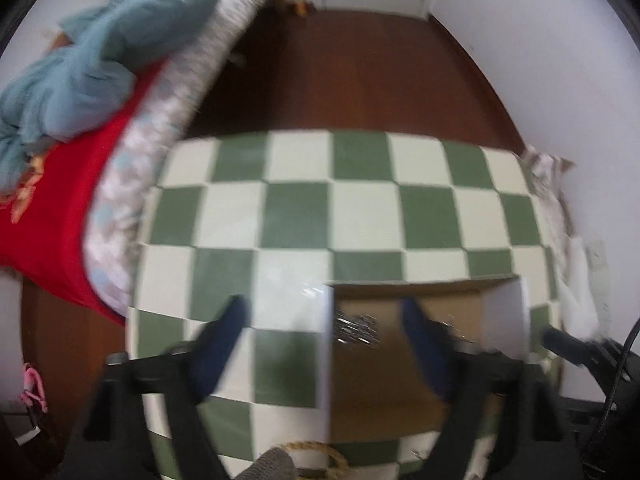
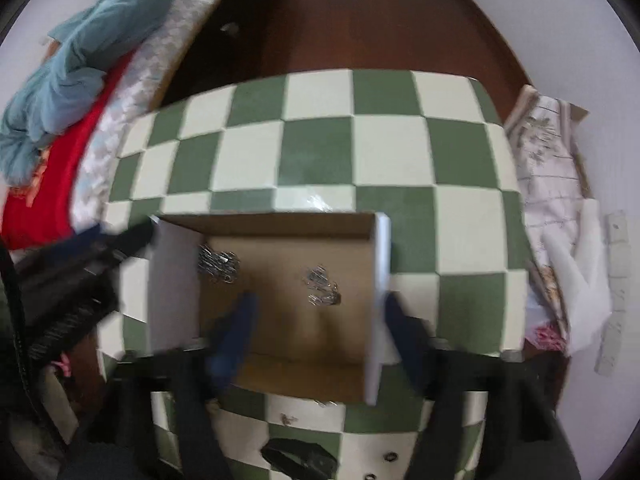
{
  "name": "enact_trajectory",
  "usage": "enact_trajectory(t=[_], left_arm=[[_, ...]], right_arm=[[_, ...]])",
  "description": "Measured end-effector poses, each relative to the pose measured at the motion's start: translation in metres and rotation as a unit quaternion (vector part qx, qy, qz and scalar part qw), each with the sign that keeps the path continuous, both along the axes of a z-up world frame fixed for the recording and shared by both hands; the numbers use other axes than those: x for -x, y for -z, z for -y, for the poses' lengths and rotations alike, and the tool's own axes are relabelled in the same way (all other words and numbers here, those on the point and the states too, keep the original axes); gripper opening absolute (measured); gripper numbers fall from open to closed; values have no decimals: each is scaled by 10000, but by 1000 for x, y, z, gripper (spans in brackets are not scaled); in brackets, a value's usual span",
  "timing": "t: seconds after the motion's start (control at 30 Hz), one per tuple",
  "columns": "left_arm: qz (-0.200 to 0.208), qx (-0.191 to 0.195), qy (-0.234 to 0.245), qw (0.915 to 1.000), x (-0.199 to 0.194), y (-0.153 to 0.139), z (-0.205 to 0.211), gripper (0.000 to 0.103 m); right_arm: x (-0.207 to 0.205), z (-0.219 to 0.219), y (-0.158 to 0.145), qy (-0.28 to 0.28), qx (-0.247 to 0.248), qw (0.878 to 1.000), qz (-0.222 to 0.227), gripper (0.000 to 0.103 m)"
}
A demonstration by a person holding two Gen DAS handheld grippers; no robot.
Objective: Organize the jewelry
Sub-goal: 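Lower both chains into the box and open both tools, then withdraw both tools from the box back over the table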
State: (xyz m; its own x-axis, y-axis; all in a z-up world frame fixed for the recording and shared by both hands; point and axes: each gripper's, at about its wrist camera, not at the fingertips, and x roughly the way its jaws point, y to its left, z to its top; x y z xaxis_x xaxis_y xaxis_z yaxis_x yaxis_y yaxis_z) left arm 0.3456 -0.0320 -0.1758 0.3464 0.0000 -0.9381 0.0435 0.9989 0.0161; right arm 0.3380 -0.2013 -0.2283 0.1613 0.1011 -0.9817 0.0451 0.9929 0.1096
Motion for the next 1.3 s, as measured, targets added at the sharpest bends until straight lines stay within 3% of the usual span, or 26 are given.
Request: enact_trajectory(t=[0.07,0.13,0.33,0.67,1.07,1.3], left_arm=[[195,-171,-51,9997,7,-2,-7,103],[303,-334,-89,9989,15,-2,-12,103],[529,-424,-160,9976,42,-1,-20,103],[749,-369,-258,9962,87,-22,-29,103],[1317,-239,-274,9906,150,-80,-40,103],[1427,-222,-263,9892,182,-96,-47,103]], right_arm=[[7,1,1,33,205,9998,-5,79],[17,2,3,65,449,9990,-12,93],[42,4,8,188,560,9982,102,101],[78,-4,-20,144,536,9969,557,102],[132,-16,-91,63,704,9859,1517,102],[166,-12,-120,213,385,9816,1860,102]])
